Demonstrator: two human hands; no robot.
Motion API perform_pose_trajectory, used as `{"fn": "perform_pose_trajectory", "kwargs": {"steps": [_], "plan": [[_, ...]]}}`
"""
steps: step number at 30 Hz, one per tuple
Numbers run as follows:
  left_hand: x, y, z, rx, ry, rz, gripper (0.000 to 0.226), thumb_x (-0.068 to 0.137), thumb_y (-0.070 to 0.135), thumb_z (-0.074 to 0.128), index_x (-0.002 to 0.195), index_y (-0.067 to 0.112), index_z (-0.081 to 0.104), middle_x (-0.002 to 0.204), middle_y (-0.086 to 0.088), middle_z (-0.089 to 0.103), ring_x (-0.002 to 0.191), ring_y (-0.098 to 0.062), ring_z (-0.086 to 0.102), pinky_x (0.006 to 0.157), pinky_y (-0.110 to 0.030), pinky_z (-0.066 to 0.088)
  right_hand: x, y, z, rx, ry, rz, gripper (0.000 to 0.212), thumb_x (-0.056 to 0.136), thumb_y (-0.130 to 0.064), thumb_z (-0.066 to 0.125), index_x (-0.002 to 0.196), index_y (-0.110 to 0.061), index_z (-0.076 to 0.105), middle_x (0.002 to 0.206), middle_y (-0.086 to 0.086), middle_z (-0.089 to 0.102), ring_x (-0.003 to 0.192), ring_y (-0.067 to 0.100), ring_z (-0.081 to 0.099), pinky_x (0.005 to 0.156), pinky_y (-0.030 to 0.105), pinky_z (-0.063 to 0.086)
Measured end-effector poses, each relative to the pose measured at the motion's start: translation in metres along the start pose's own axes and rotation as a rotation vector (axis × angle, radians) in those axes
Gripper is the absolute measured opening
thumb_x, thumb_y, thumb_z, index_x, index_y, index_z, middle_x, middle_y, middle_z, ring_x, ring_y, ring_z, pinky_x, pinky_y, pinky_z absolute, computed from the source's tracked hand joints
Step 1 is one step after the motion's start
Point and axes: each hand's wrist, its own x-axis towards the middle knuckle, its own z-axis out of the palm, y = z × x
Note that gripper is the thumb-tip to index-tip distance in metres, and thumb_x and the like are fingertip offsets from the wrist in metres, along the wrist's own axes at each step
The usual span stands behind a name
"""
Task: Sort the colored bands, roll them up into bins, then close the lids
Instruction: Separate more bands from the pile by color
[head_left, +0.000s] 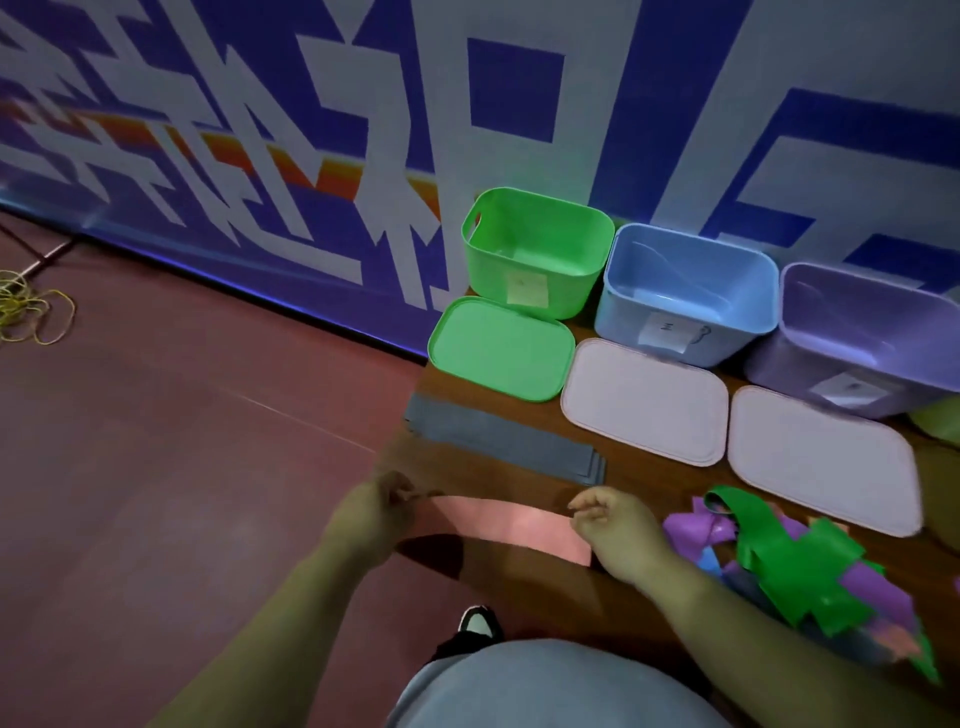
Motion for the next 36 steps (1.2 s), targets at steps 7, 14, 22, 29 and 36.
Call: {"fn": "perform_pose_trajectory", "kwargs": {"steps": [7, 14, 22, 29, 36], "plan": [[0.008, 0.017, 0.023, 0.367, -0.051, 0.177, 0.054, 0.075, 0.031, 0.059, 0.128, 0.033, 0.054, 0.128, 0.002, 0.052, 0.117, -0.029, 0.046, 0.094, -0.036, 0.042, -0.013, 0.021, -0.016, -0.108, 0.096, 0.053, 0.027, 0.083, -0.015, 0.072, 0.109, -0.024, 0.068, 0.108, -0.007, 0.065, 0.1, 0.015, 0.063, 0.088, 0.023, 0.046], [0.01, 0.073, 0.063, 0.312, -0.228, 0.394, 0.063, 0.073, 0.041, 0.058, 0.135, 0.034, 0.049, 0.13, 0.004, 0.049, 0.117, -0.025, 0.048, 0.093, -0.039, 0.049, -0.047, 0.052, -0.051, -0.061, 0.219, 0.056, 0.026, 0.08, -0.014, 0.074, 0.104, -0.024, 0.07, 0.102, -0.005, 0.064, 0.097, 0.015, 0.062, 0.084, 0.02, 0.042], [0.008, 0.175, 0.121, 0.273, -0.32, 0.598, 0.06, 0.075, 0.043, 0.06, 0.134, 0.035, 0.051, 0.127, 0.004, 0.052, 0.113, -0.023, 0.055, 0.097, -0.036, 0.049, -0.075, 0.114, -0.12, 0.018, 0.354, 0.109, 0.026, 0.081, -0.009, 0.07, 0.099, -0.028, 0.067, 0.098, -0.007, 0.067, 0.091, 0.013, 0.066, 0.084, 0.037, 0.054], [-0.005, 0.268, 0.171, 0.286, -0.335, 0.746, 0.04, 0.075, 0.041, 0.061, 0.114, 0.029, 0.058, 0.107, 0.003, 0.052, 0.102, -0.023, 0.054, 0.09, -0.036, 0.047, -0.097, 0.185, -0.185, 0.005, 0.454, 0.243, 0.024, 0.08, -0.008, 0.073, 0.097, -0.025, 0.069, 0.095, 0.001, 0.072, 0.085, 0.018, 0.069, 0.08, 0.032, 0.054], [-0.013, 0.348, 0.22, 0.335, -0.312, 0.836, 0.049, 0.075, 0.047, 0.057, 0.122, 0.031, 0.056, 0.114, 0.002, 0.055, 0.106, -0.025, 0.054, 0.09, -0.04, 0.049, -0.111, 0.244, -0.237, -0.064, 0.39, 0.272, 0.015, 0.081, -0.029, 0.062, 0.094, -0.035, 0.064, 0.088, -0.013, 0.065, 0.079, 0.003, 0.061, 0.074, 0.029, 0.053]]}}
